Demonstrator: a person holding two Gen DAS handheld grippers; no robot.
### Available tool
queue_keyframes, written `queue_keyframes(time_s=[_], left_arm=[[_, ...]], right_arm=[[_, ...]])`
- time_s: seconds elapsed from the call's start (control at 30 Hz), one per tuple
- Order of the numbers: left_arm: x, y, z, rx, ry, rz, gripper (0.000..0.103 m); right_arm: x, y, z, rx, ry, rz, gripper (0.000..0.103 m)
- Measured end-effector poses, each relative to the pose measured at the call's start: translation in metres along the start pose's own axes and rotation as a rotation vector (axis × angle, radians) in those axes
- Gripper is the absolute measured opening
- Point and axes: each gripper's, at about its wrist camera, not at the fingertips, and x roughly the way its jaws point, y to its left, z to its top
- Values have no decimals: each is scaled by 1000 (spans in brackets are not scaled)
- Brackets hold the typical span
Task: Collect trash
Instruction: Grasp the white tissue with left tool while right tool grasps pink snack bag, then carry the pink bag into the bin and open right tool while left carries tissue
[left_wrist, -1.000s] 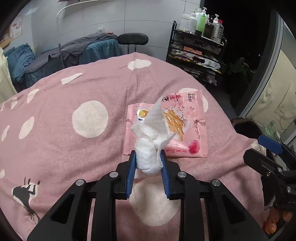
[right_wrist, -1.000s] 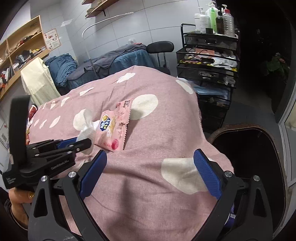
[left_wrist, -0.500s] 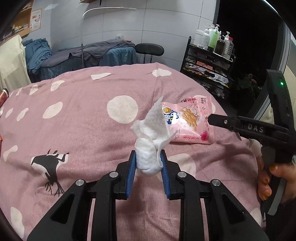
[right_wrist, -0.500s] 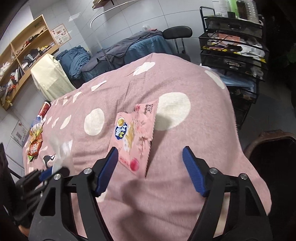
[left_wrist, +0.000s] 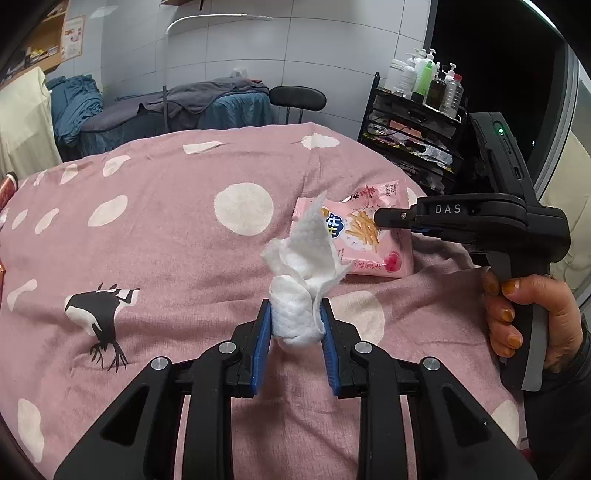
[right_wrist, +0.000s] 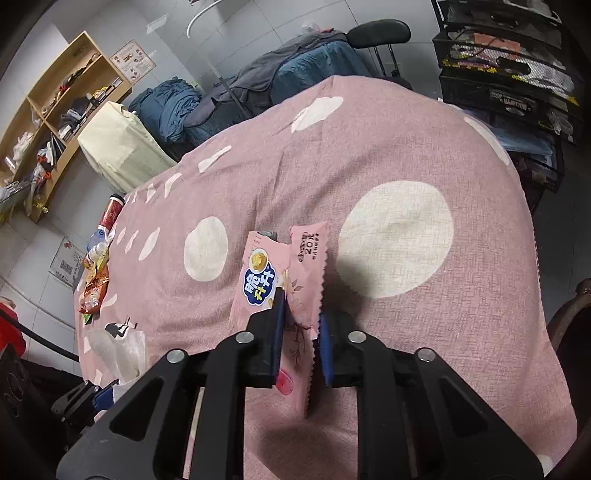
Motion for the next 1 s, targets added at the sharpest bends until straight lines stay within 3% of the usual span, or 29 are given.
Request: queue_keyframes(time_s=[0.3,0.6,1.0], left_arm=[[-10,-8,0,17,-24,-14,26],[-23,-26,0,50,-53,-49,26],[-30,-69,-3,134,-65,-118,26]], right_arm=[[-49,23,-20,-54,-141,-33,8],[-108,22,-38,-49,-283,-90,7],[-180,-7,-79,-26,-400,-299,7]])
